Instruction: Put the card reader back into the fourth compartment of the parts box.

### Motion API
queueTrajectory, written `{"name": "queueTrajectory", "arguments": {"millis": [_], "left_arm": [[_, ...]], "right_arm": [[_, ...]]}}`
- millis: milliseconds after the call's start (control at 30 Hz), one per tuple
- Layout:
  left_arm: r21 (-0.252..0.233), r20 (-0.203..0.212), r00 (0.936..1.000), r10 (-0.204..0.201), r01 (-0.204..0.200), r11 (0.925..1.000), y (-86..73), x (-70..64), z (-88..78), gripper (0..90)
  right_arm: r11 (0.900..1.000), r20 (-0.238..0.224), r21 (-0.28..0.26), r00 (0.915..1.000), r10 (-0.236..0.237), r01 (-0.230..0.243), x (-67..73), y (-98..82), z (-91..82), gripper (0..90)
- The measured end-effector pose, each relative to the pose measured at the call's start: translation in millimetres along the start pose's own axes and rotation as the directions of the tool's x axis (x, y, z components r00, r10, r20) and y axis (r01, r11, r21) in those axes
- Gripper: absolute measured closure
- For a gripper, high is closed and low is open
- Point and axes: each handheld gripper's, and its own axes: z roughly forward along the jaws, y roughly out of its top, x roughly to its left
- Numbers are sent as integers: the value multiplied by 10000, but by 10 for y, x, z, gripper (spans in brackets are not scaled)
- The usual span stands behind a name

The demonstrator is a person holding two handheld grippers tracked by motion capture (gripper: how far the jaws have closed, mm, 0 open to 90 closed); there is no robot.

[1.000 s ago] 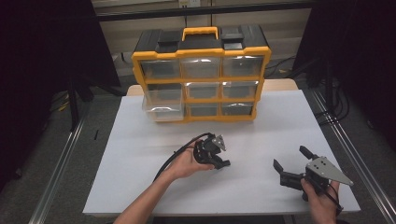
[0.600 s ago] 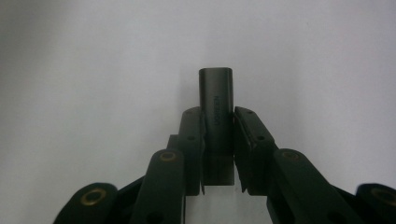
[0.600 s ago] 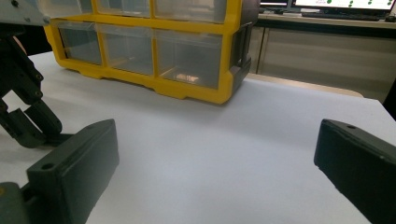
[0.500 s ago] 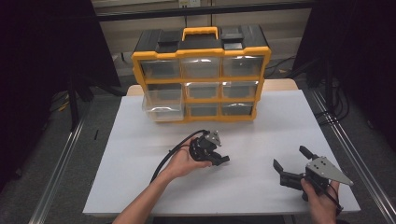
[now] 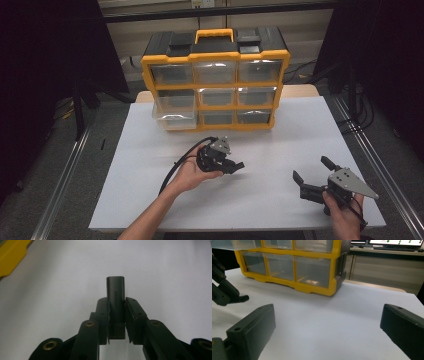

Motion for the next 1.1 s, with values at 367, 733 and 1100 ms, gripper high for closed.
{"name": "queueTrajectory", "arguments": {"millis": [367, 733, 1100], "left_arm": [[-1013, -128, 9999, 73, -85, 9948, -22, 17, -203, 738], [-1616, -350, 9994, -68, 10, 9869, -26, 33, -369, 738], [-2038, -737, 9969, -280, 125, 9789, 2, 3, -519, 738]], "right_arm": [[10000, -3, -9, 10000, -15, 15, 1, 0, -2, 2], [10000, 13, -49, 10000, -6, 6, 1, 0, -2, 2], [10000, 39, -58, 10000, -56, 56, -2, 1, -3, 1]]}}
